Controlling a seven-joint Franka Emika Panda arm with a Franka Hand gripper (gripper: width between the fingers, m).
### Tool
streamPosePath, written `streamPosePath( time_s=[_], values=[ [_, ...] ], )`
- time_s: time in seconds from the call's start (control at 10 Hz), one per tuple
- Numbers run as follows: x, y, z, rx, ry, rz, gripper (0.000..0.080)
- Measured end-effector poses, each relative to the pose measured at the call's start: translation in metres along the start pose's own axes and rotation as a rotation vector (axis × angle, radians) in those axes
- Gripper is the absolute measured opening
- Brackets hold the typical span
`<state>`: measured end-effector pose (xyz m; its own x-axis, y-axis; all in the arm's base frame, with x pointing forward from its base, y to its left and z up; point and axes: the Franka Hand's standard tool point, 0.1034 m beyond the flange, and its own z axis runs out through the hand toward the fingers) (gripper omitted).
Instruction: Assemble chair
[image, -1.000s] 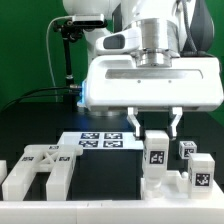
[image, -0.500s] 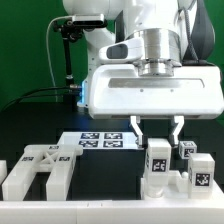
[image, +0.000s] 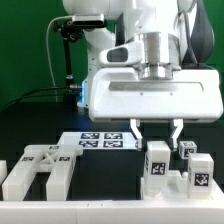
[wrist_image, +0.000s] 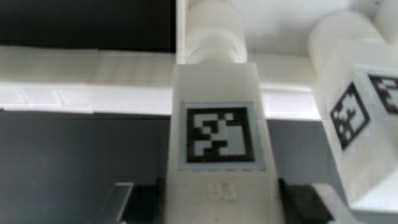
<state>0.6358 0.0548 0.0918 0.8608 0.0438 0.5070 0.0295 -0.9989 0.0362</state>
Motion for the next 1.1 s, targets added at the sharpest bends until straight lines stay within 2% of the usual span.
streamPosePath(
  time_s=[0.5, 0.6, 0.7, 0.8, 1.1],
  values=[
    [0.0011, 0.0018, 0.0016, -0.004, 0.017, -0.003, 0.0287],
    [0.0010, 0.0018, 0.0017, -0.004, 0.016, -0.003, 0.0364],
    [0.0010, 0.0018, 0.0017, -0.004, 0.016, -0.003, 0.0515],
    [0.0010, 0.0018, 0.0017, -0.004, 0.016, -0.003, 0.0607],
    [0.0010, 0.0018, 0.0017, -0.004, 0.016, -0.003, 0.0647]
  ],
)
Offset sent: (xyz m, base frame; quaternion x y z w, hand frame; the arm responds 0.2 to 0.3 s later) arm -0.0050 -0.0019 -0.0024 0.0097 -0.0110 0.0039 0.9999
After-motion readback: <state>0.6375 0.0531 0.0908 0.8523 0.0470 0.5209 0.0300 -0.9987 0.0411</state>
